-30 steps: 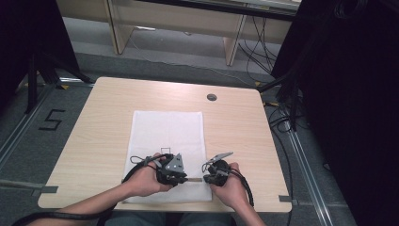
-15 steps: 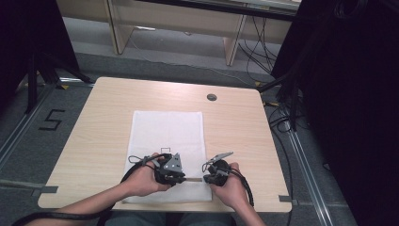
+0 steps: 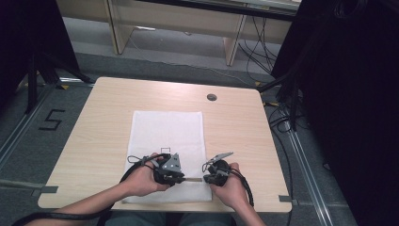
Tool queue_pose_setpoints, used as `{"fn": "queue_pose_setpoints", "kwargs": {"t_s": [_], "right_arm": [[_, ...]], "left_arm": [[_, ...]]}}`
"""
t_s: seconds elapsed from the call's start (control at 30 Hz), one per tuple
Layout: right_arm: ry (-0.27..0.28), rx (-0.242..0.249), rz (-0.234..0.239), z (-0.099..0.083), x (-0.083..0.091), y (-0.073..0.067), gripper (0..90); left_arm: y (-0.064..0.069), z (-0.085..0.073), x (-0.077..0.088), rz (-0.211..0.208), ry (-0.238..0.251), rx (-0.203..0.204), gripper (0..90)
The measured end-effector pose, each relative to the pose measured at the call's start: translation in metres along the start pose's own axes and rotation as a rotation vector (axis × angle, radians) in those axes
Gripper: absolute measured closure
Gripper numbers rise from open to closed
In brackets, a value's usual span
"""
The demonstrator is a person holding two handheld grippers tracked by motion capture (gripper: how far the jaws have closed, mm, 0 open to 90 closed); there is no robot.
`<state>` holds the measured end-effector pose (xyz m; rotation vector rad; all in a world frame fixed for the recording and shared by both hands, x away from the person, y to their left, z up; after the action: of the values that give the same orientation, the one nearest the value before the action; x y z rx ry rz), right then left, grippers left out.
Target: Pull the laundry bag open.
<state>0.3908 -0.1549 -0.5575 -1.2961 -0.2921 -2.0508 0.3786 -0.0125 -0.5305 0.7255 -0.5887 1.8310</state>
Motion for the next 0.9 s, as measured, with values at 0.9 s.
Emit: {"fn": "queue_pose_setpoints", "kwargs": {"t_s": [0.9], "right_arm": [[-0.001,-0.005,0.002,-0.0001,0.0000,0.0002,90.0]], "left_arm": [[0.0002,-0.0064,0.0067,-0.011,0.008,-0.012,81.5]]}}
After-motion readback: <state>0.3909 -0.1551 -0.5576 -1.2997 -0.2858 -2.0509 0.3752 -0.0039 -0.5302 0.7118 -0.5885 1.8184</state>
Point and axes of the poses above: each handheld gripper's, and its own axes: x roughly backward along the jaws, z roughly out of its top, y roughly to its right, the point moved 8 cm from there along -x, roughly forward along the jaws, and after that the axes turned 4 degrees about z, right-handed, at the moved point
